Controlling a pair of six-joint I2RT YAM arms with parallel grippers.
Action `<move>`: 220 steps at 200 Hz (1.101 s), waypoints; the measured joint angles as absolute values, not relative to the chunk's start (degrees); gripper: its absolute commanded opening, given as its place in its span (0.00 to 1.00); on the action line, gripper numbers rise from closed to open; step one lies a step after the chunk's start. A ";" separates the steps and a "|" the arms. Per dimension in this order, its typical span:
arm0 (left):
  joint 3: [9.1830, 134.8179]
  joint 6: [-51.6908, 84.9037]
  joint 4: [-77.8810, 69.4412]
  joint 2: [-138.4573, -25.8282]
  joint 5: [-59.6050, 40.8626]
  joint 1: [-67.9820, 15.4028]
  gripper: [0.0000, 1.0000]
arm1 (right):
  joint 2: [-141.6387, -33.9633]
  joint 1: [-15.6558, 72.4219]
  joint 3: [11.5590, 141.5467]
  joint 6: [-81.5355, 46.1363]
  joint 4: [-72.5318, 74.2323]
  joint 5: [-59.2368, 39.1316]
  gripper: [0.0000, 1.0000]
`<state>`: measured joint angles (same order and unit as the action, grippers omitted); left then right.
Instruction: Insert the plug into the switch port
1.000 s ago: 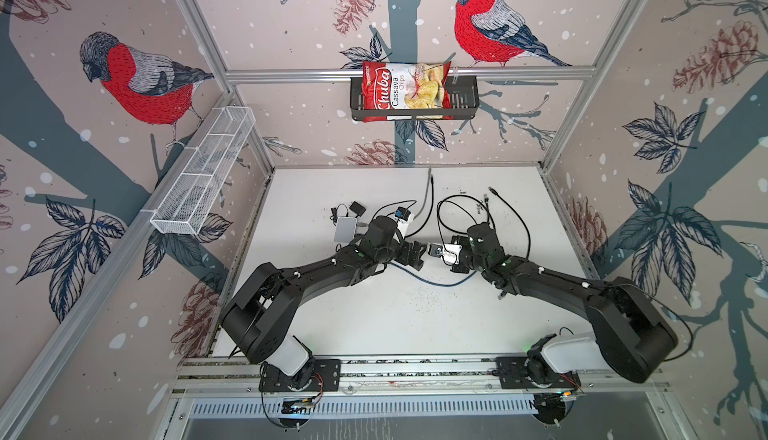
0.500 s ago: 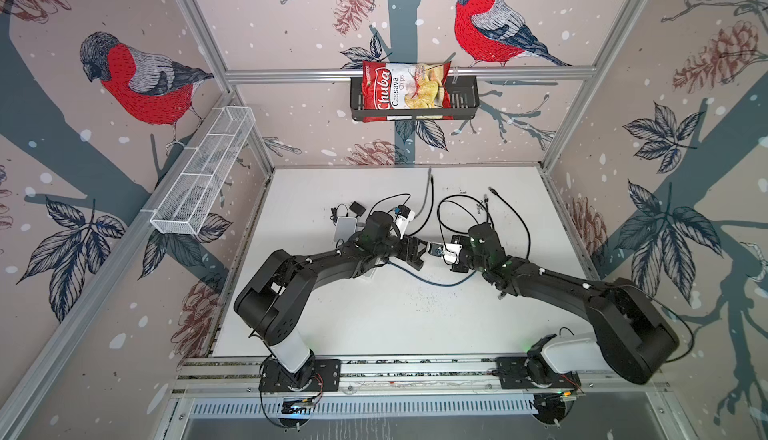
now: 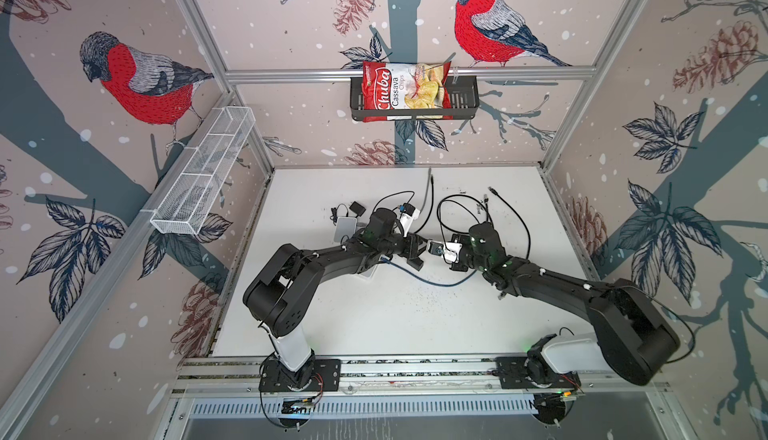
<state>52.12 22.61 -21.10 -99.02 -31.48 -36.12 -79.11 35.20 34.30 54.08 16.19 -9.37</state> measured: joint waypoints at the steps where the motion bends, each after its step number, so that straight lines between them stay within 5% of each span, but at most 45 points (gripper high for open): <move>1: 52.12 22.59 -21.10 -99.02 -31.48 -36.12 0.34 | -79.11 35.20 34.30 54.08 16.19 -9.37 0.00; 96: 53.71 21.41 -19.68 -100.14 -34.22 -36.12 0.12 | -79.68 35.18 34.33 54.08 15.79 -9.17 0.02; 164: 51.51 16.32 -18.83 -98.78 -30.06 -36.49 0.07 | -81.06 34.13 35.97 54.04 14.48 -11.40 0.16; 220: 46.46 4.38 -18.35 -95.85 -21.96 -40.58 0.06 | -82.72 27.55 41.41 52.36 7.03 -23.18 0.22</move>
